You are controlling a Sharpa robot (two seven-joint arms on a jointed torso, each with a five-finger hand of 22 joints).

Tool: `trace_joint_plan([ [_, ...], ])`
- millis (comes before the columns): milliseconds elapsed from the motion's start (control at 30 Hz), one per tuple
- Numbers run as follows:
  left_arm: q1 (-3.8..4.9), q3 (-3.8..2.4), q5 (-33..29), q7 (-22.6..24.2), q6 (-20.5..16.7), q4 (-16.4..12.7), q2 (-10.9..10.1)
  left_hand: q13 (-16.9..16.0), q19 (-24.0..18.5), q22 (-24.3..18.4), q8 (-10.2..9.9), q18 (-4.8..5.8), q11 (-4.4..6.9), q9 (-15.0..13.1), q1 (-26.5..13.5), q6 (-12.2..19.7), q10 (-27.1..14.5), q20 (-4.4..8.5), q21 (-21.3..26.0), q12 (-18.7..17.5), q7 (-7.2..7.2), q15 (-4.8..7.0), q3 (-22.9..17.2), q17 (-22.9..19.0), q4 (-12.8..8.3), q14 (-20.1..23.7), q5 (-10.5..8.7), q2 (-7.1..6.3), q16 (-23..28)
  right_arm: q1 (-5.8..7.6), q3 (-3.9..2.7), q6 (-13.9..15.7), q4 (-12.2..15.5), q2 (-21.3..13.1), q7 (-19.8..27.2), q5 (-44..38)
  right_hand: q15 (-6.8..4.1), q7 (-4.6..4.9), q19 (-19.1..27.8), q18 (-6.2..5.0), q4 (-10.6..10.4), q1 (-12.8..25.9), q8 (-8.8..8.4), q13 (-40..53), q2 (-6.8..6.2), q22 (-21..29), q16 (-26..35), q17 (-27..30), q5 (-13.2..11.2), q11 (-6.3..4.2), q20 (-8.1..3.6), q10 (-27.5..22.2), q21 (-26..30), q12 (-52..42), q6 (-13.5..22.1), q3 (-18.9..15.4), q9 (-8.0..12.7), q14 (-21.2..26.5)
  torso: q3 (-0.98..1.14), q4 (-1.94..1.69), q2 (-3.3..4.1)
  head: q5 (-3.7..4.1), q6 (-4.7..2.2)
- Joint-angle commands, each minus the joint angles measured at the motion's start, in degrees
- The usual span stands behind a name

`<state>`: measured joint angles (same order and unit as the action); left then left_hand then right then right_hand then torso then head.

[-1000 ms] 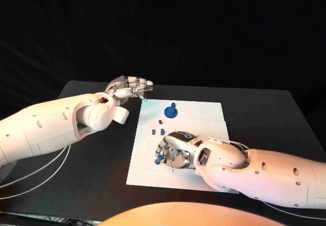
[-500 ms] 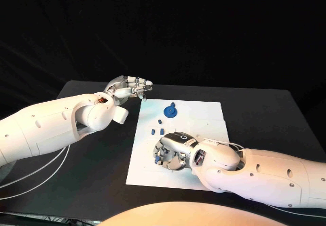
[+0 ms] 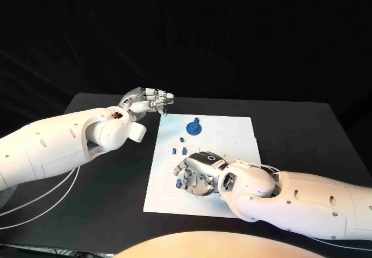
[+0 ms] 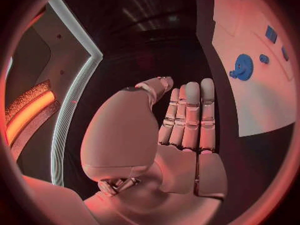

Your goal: Assemble the parts on the task board

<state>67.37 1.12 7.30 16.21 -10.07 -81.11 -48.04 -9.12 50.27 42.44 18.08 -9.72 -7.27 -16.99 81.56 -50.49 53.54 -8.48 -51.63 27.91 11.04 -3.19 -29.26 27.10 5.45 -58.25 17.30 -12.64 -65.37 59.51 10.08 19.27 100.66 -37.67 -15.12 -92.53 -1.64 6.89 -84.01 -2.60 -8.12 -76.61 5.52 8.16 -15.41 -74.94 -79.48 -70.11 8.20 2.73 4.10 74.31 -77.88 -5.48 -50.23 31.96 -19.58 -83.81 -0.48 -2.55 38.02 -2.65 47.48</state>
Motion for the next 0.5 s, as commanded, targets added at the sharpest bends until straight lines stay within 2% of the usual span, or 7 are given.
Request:
trace_joint_plan([
  [33,0.0,-0.03,-0.07,0.43,0.67,-0.04,0.1,0.08,0.19,-0.06,0.18,-0.8,-0.12,0.01,0.1,0.33,-0.45,-0.27,0.36,0.3,0.04,-0.02,0.3,-0.06,-0.01,0.36,0.09,0.35,0.3,-0.08,-0.01,4.06,0.78,-0.62,0.86,-0.93,-0.46,-0.36,-3.53,0.4,0.2,0.38,-1.03,0.35,-0.78,-11.34,-0.34,-0.17,0.35,-0.42,-0.43,-0.23,-0.48,0.29,2.01,-1.41,0.47,-2.49,0.03,-0.04,-0.02,0.23,-0.15],
  [100,-0.02,-0.02,-0.08,0.45,0.67,-0.02,0.1,0.08,0.19,-0.06,0.18,-0.8,-0.12,0.01,0.1,0.33,-0.45,-0.27,0.36,0.3,0.04,-0.02,0.3,-0.06,-0.01,0.36,0.09,0.35,0.3,-0.08,-0.03,5.73,1.34,-1.21,1.38,-0.71,-0.7,-1.44,-3.61,0.43,-0.31,-1.74,-1.88,1.28,1.13,-11.46,-0.5,-0.31,1.04,-0.93,-0.74,-0.49,-0.62,0.65,7.94,-10.32,2.12,-2.54,0.02,-0.02,-0.04,0.31,-0.3],
  [167,-0.04,-0.02,-0.09,0.45,0.68,0.01,0.11,0.08,0.19,-0.06,0.18,-0.8,-0.12,0.01,0.1,0.33,-0.45,-0.27,0.36,0.3,0.04,-0.02,0.3,-0.06,-0.01,0.36,0.09,0.35,0.3,0.01,-0.1,7.54,2.0,-1.97,2.04,-0.32,-0.73,-1.81,-3.74,0.51,-2.37,-4.65,-1.83,1.78,2.81,-11.67,-0.77,-0.69,1.31,-1.02,-0.92,-0.27,-1.07,0.84,10.75,-16.54,3.18,-2.63,0.02,0.0,-0.06,0.35,-0.36],
  [300,-0.08,-0.01,-0.1,0.46,0.71,0.08,0.12,0.08,0.19,-0.06,0.18,-0.8,-0.12,0.01,0.1,0.33,-0.45,-0.27,0.36,0.3,0.04,-0.02,0.3,-0.06,-0.01,0.36,0.09,0.35,0.3,0.51,-0.35,10.52,3.3,-3.84,3.51,1.56,-0.99,-1.86,-3.99,0.73,-5.56,-7.62,-1.63,2.3,2.94,-12.09,-1.42,-1.7,1.42,-1.04,-0.97,0.08,-2.19,0.99,11.03,-21.1,3.42,-2.85,0.0,0.03,-0.09,0.66,-0.57],
  [333,-0.09,0.0,-0.1,0.46,0.72,0.09,0.13,0.08,0.19,-0.06,0.18,-0.8,-0.12,0.01,0.1,0.33,-0.45,-0.27,0.36,0.3,0.04,-0.02,0.3,-0.06,-0.01,0.36,0.09,0.35,0.3,0.81,-0.45,11.17,3.73,-4.62,4.03,2.58,-0.98,-1.71,-3.99,0.73,-8.15,-9.58,-1.41,2.69,3.03,-12.14,-1.49,-1.73,1.4,-1.06,-0.95,0.35,-2.13,1.04,10.39,-22.86,3.28,-2.83,0.0,0.03,-0.1,0.8,-0.65],
  [433,-0.14,0.02,-0.11,0.47,0.79,0.12,0.16,0.08,0.19,-0.06,0.18,-0.8,-0.12,0.01,0.1,0.33,-0.45,-0.27,0.36,0.3,0.04,-0.02,0.3,-0.06,-0.01,0.36,0.09,0.35,0.3,2.17,-0.65,12.36,4.87,-7.45,5.46,8.32,-0.91,-0.56,-3.96,0.72,-8.45,-10.65,0.34,3.11,3.55,-12.14,-1.46,-1.64,1.39,-0.93,-0.94,0.96,-2.02,0.81,4.75,-22.39,1.57,-2.79,-0.01,0.04,-0.15,1.5,-0.79],
  [500,-0.16,0.03,-0.11,0.48,0.8,0.12,0.17,0.1,0.19,-0.07,0.18,-0.79,-0.13,0.02,0.1,0.4,-0.59,-0.27,0.39,0.29,0.05,-0.03,0.33,-0.07,0.0,0.37,0.09,0.36,0.3,3.19,-0.73,12.09,5.47,-9.43,5.82,13.06,-0.78,0.08,-4.0,0.76,-8.38,-10.94,1.26,3.4,3.73,-12.2,-1.55,-1.77,1.41,-0.75,-0.88,1.39,-2.18,0.59,3.01,-21.86,1.25,-2.82,-0.06,0.06,-0.2,1.94,-0.79],
])
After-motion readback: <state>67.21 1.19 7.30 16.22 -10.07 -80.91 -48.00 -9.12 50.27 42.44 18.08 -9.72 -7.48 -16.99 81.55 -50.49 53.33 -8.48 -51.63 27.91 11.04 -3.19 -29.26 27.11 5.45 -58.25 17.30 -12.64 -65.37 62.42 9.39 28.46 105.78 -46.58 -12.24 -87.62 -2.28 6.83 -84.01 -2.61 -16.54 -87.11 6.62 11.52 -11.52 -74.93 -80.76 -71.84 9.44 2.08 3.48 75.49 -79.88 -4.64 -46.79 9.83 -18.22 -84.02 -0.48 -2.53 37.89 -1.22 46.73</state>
